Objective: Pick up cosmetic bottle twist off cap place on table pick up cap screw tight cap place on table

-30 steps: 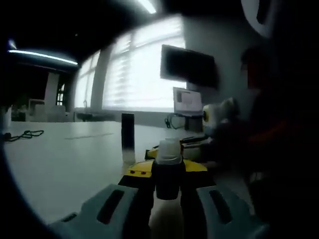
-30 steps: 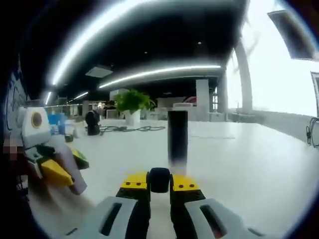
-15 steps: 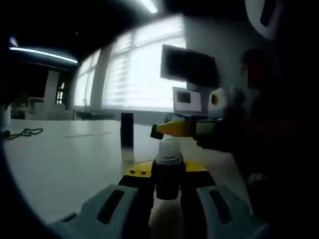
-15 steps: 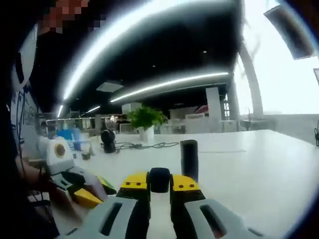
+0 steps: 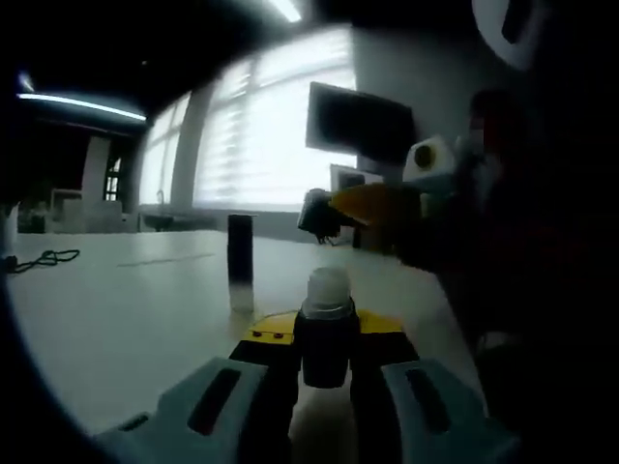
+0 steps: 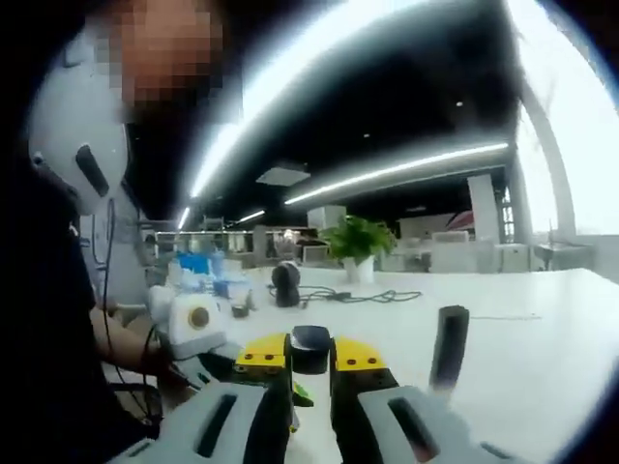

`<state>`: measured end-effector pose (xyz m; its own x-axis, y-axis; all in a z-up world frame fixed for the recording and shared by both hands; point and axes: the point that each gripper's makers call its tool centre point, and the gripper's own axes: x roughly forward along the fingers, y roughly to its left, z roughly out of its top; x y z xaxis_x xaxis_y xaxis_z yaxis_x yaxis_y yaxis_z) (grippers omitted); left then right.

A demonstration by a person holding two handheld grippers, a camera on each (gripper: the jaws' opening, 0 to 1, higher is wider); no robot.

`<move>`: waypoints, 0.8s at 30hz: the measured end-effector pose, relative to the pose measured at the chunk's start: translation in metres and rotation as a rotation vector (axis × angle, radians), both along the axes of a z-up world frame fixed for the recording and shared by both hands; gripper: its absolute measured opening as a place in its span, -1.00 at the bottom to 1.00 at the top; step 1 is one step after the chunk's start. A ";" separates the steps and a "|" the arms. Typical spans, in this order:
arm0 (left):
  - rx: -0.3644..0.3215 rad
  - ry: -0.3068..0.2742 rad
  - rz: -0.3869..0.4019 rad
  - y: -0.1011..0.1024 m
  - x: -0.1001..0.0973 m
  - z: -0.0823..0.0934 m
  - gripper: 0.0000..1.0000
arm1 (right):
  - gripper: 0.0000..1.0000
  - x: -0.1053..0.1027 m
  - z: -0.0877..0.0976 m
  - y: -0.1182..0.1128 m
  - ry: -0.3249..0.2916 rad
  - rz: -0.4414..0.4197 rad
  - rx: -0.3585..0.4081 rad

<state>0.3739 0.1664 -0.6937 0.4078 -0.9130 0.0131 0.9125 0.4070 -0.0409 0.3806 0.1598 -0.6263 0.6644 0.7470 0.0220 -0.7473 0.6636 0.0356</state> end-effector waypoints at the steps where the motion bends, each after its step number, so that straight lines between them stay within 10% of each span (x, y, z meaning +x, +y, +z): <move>1: 0.001 0.000 -0.002 0.000 0.000 0.000 -0.81 | -0.84 -0.001 0.001 0.002 -0.005 0.010 0.001; 24: 0.013 0.007 -0.051 -0.002 -0.007 -0.005 -0.81 | -0.84 -0.020 -0.013 0.033 0.015 0.361 -0.175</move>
